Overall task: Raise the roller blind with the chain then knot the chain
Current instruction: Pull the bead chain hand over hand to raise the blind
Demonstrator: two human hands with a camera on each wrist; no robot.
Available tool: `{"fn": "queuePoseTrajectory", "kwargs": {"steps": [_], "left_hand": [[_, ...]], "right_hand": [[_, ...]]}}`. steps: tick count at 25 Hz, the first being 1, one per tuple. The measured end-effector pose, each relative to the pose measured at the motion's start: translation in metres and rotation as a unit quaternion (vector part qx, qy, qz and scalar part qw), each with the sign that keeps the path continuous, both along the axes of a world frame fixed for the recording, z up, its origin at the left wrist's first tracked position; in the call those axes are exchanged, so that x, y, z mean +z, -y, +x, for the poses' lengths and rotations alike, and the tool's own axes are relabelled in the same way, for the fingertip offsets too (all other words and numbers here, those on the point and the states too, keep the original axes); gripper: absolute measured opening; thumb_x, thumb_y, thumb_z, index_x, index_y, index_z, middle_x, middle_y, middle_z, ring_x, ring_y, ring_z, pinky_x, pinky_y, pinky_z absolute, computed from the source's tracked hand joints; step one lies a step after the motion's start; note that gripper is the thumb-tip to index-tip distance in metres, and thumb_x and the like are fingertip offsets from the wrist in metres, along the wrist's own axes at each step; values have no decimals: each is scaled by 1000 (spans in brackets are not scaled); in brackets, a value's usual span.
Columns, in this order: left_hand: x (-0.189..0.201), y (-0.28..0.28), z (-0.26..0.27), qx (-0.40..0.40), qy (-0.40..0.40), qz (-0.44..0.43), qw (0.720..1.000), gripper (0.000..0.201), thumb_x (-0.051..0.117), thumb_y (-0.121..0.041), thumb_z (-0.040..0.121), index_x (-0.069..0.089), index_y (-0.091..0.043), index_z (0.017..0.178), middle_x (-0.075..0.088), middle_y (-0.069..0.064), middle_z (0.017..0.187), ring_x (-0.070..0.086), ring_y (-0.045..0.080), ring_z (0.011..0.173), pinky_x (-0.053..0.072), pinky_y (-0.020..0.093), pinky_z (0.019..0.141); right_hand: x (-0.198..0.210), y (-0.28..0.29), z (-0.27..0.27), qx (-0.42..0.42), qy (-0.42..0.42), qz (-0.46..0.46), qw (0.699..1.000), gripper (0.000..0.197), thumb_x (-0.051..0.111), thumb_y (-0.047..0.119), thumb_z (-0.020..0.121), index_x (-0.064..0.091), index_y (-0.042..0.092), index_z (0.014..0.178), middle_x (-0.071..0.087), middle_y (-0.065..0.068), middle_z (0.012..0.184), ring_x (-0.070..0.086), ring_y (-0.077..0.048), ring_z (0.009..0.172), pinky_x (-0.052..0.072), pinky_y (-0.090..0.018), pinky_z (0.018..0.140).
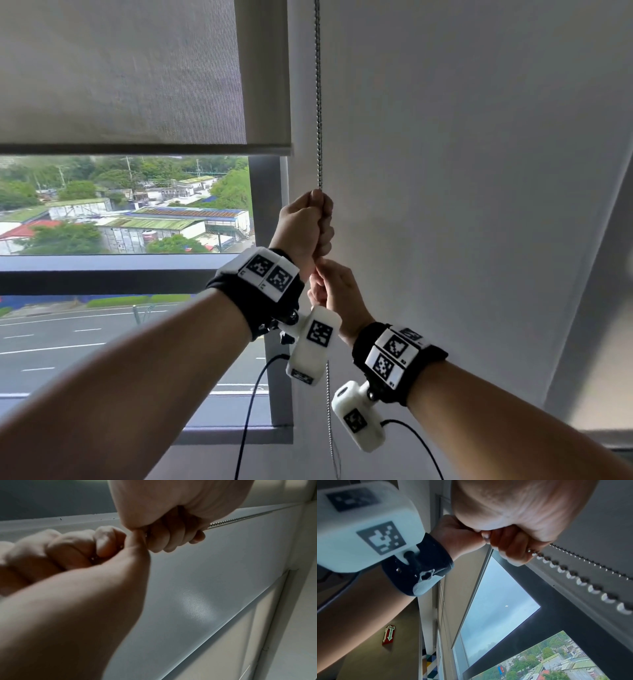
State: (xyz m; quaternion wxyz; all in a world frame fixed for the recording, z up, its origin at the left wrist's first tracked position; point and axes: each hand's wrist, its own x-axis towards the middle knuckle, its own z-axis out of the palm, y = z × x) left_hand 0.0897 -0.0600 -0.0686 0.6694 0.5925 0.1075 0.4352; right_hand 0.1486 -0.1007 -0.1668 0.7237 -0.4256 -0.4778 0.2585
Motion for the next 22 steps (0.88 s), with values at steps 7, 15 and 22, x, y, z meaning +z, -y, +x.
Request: {"fn": "queuePoseTrajectory", "kwargs": {"steps": [7,15,22], "left_hand": [[-2,4,-1,-7,11,-18,1000,39,30,-4,91,44,-17,57,25,-3,43,17,8,31,14,12,35],[-35,6,-7,-10,-31,-20,999,41,22,2,85,40,-22,57,25,-7,46,13,8,36,7,15,43],[-78,12,-17,4,-84,-37,996,31,30,-4,92,47,-13,68,21,0,52,15,10,38,7,23,47]], "right_hand": [[67,8,31,-64,125,41,989,23,37,11,85,59,10,77,62,2,62,57,-16,59,53,-29,57],[158,6,11,-58,118,60,990,33,32,22,101,59,1,99,56,-18,71,54,-27,60,49,-37,57],[173,1,-12,30,-4,2,1000,40,31,36,102,48,14,74,34,-2,56,17,-17,51,16,-30,50]]}}
